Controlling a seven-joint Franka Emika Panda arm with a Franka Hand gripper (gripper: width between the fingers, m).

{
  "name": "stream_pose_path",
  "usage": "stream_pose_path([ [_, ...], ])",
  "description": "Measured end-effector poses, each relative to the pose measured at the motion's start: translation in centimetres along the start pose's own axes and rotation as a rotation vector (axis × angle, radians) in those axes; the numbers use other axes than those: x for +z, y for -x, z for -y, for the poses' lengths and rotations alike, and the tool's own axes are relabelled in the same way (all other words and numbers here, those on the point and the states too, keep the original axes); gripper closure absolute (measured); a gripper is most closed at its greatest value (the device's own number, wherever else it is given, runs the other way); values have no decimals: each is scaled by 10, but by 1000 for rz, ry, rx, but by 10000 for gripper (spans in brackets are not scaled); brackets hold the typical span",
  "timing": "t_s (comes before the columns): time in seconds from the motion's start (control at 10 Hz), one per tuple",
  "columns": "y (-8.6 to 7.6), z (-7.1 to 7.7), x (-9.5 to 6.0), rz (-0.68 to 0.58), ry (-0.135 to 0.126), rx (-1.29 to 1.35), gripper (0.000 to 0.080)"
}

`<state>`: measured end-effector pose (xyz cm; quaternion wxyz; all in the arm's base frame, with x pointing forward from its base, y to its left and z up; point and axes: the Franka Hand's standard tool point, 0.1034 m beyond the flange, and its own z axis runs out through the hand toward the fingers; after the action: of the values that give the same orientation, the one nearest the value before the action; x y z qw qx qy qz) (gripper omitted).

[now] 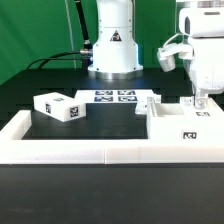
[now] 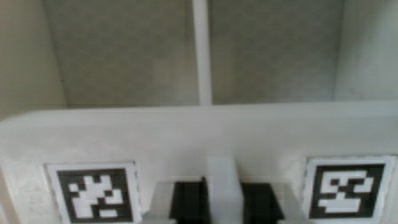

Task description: Assemble cabinet

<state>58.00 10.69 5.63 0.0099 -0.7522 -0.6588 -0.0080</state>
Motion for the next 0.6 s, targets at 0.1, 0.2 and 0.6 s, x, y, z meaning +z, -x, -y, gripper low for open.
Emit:
stream_pose_path([
  [0.1,0,0,0,11,-24,-4,727],
  [0.2,0,0,0,14,-31,-14,727],
  [0.6,0,0,0,14,-29,-15,727],
])
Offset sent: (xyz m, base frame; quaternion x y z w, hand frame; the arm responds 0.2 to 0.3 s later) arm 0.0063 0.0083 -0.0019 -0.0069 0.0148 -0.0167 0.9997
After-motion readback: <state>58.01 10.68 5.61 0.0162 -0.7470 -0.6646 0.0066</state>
